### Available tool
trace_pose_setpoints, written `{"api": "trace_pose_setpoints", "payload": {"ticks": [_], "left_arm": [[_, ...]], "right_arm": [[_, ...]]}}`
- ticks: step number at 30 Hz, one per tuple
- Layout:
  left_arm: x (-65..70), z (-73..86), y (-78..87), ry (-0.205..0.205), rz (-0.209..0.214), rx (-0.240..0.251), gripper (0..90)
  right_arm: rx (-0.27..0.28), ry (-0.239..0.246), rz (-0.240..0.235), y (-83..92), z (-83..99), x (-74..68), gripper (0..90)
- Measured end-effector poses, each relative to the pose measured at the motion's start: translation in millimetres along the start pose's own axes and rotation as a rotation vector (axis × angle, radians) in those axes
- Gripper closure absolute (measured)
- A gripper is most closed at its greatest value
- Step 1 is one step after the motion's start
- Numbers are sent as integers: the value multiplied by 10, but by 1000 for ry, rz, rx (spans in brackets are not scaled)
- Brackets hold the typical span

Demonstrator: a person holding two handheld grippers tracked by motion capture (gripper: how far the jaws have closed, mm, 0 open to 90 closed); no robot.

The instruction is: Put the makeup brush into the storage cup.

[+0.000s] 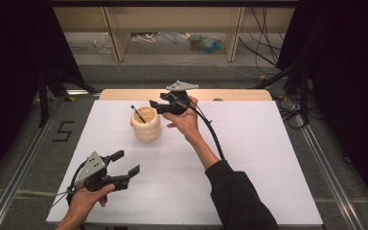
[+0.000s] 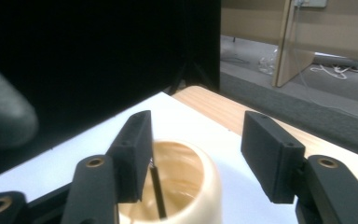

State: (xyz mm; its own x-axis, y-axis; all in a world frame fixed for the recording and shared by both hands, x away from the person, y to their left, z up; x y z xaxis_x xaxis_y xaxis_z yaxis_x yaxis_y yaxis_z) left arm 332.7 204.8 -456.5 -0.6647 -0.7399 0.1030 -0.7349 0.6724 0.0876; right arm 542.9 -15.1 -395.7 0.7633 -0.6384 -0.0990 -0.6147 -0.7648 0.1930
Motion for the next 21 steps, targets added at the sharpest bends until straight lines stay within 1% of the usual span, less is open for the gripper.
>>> {"api": "trace_pose_setpoints", "payload": {"ticks": [1, 2, 3, 4, 5, 6, 9, 10, 11, 12, 13, 14, 15, 16, 17, 18, 19, 20, 21], "left_arm": [[1, 0, 2, -1, 0, -1, 186], [1, 1, 2, 1, -1, -1, 186], [-5, -1, -5, -4, -2, 8, 185], [-27, -8, -17, -37, 16, 22, 185], [-5, 0, -4, -7, 6, 9, 185], [-3, 4, -6, -1, 10, 11, 185], [-2, 6, 1, 0, 1, 1, 185], [-30, -2, -4, -35, -2, 8, 185], [-54, -12, -12, -70, 10, 15, 185], [-20, 2, -4, -22, 4, 7, 185], [-18, 6, 2, -13, -8, 3, 185], [-20, 6, 0, -13, -9, 5, 185], [-50, -6, -7, -57, 3, 13, 185], [-38, -2, -7, -41, 7, 12, 185], [-18, 7, 0, -11, 0, 4, 185], [-13, 10, 4, -4, -3, 1, 185], [-11, 11, 6, -1, -3, 0, 185], [-13, 9, 4, -4, -2, 3, 185], [-29, 4, 3, -21, -9, 4, 185]], "right_arm": [[2, 11, 1, 77, -21, 10, 423], [2, 11, 1, 77, -21, 10, 423], [2, 15, 1, 119, -31, 15, 419], [3, 10, -6, 158, -40, 17, 415], [-1, 7, -6, 200, -47, 19, 412], [8, 6, -10, 274, -58, 30, 402], [6, 2, -10, 344, -63, 40, 398], [6, 2, -7, 376, -64, 46, 398], [9, 0, -10, 407, -65, 50, 395], [5, -2, -8, 440, -65, 52, 391], [4, -1, -12, 469, -65, 53, 389], [2, -3, -16, 499, -62, 48, 388], [3, 2, -15, 528, -60, 46, 387], [6, 8, -17, 554, -56, 44, 387], [-1, 11, -16, 585, -53, 41, 384], [1, 12, -16, 611, -47, 38, 382], [7, 13, -16, 634, -39, 34, 378], [-5, 19, -20, 696, -19, 28, 374], [-5, 19, -20, 696, -19, 28, 374]]}}
Point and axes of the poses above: each handheld gripper's, and its own axes: y roughly backward along the jaws, z roughly out of its underside, x roughly to its right, the point moved 2 cm from there along -y, roughly forward along the jaws, and after that the axes turned 8 degrees about x, right-handed, at the moved point
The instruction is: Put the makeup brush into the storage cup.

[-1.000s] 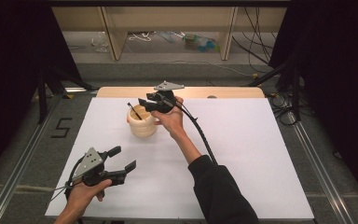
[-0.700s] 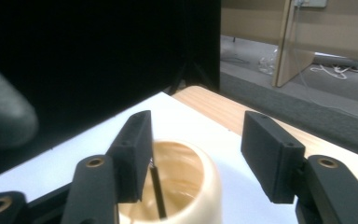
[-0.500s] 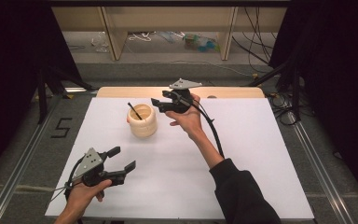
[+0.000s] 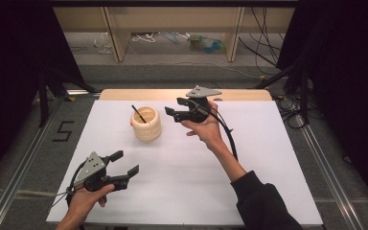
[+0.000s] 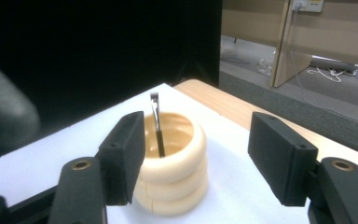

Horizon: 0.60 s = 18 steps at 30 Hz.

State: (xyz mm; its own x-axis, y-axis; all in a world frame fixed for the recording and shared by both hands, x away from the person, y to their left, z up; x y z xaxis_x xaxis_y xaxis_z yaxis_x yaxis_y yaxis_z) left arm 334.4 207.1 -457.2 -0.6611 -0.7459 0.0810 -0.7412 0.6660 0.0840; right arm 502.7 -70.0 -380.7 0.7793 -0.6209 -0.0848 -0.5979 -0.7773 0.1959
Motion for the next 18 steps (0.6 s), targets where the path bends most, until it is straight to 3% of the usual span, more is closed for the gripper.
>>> {"api": "trace_pose_setpoints", "payload": {"ticks": [1, 2, 4, 6, 9, 18], "left_arm": [[-15, -6, -11, -25, 14, 8, 185], [-7, 0, -5, -8, 1, 1, 185], [-19, -16, -17, -34, 18, 18, 184], [9, -16, -11, -11, 17, 15, 185], [22, -10, 0, 13, 13, 5, 185], [31, -10, 4, 23, 12, -2, 185]], "right_arm": [[0, 4, 0, 28, 12, 0, 372], [-10, -8, -2, 65, 25, -11, 367], [22, -14, -5, 115, 59, -8, 371], [-17, -17, 2, 133, 71, 3, 356], [-7, -23, 1, 164, 78, 15, 355], [-26, -9, 4, 328, 117, -6, 353]]}}
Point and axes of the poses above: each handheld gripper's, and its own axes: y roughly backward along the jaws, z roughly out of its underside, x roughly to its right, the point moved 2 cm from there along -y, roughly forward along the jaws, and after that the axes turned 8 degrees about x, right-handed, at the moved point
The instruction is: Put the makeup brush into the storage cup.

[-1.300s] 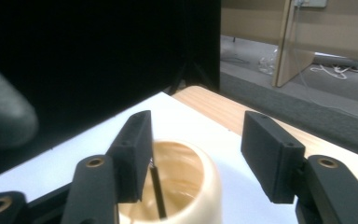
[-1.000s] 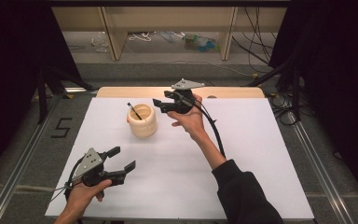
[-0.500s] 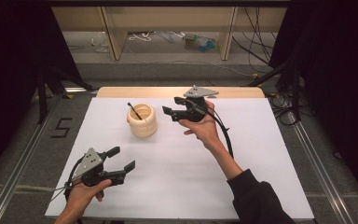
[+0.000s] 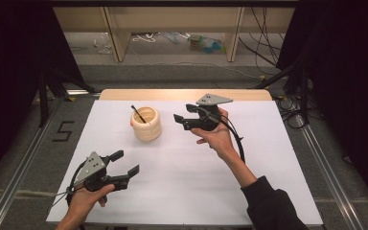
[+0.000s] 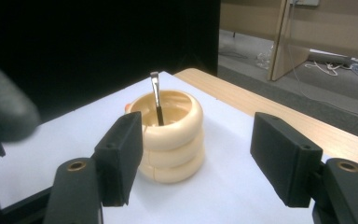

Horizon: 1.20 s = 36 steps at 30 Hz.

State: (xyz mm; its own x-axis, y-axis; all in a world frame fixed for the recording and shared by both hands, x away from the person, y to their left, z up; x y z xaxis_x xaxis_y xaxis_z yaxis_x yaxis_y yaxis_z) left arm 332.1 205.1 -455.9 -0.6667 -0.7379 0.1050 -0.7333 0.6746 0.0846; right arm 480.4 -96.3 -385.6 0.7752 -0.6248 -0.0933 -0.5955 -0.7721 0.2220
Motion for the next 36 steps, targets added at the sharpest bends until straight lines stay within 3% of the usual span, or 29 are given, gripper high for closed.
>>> {"api": "trace_pose_setpoints", "payload": {"ticks": [6, 7, 10, 11, 12, 13, 36], "left_arm": [[-3, 1, 2, -1, -9, -2, 185], [-36, -1, 28, -53, -3, -46, 185], [-38, -1, 32, -54, 1, -48, 185], [-39, 0, 33, -54, 2, -49, 185], [22, 2, -21, 37, -14, 32, 185], [26, 1, -24, 42, -15, 36, 185], [25, 6, -22, 38, -17, 30, 185]], "right_arm": [[-4, 6, 9, 80, 41, 9, 348], [-3, 3, 2, 97, 43, 11, 346], [2, -6, -1, 144, 41, 20, 342], [8, -34, -10, 166, 38, 22, 340], [8, -34, -10, 166, 38, 22, 340], [11, -34, -16, 174, 39, 23, 339], [20, -1, -5, 407, 94, -54, 326]]}}
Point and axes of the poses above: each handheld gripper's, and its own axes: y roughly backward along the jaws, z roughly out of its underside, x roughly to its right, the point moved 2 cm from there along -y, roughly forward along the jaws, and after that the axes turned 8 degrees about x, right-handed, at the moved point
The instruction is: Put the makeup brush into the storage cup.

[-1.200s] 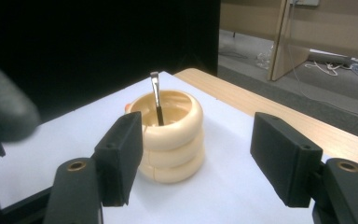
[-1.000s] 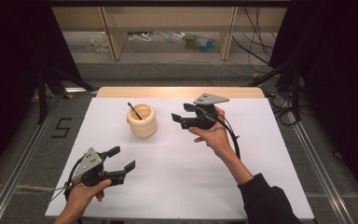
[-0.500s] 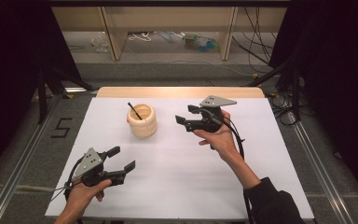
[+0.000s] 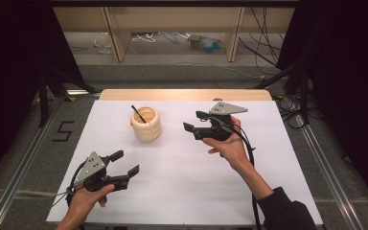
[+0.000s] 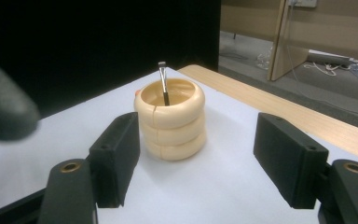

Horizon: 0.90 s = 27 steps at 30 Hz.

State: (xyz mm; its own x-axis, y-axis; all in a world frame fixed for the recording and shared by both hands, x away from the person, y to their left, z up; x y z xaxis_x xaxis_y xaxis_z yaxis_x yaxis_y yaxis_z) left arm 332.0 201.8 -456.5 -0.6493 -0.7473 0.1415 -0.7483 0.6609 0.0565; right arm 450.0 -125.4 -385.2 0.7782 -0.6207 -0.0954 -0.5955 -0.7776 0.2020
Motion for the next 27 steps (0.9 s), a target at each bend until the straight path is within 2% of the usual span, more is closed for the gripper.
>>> {"api": "trace_pose_setpoints", "payload": {"ticks": [1, 16, 20, 27], "left_arm": [[-1, 0, 1, -1, 0, -1, 185], [4, -3, 0, 4, 0, 5, 185], [0, -3, -1, 2, 0, 3, 185], [-9, -6, 5, -3, -1, -1, 185]], "right_arm": [[-7, 10, 13, 26, 9, 2, 323], [2, -17, 12, 187, 94, -13, 288], [-2, 3, 22, 223, 105, -33, 272], [-3, -10, 18, 284, 149, -65, 267]]}}
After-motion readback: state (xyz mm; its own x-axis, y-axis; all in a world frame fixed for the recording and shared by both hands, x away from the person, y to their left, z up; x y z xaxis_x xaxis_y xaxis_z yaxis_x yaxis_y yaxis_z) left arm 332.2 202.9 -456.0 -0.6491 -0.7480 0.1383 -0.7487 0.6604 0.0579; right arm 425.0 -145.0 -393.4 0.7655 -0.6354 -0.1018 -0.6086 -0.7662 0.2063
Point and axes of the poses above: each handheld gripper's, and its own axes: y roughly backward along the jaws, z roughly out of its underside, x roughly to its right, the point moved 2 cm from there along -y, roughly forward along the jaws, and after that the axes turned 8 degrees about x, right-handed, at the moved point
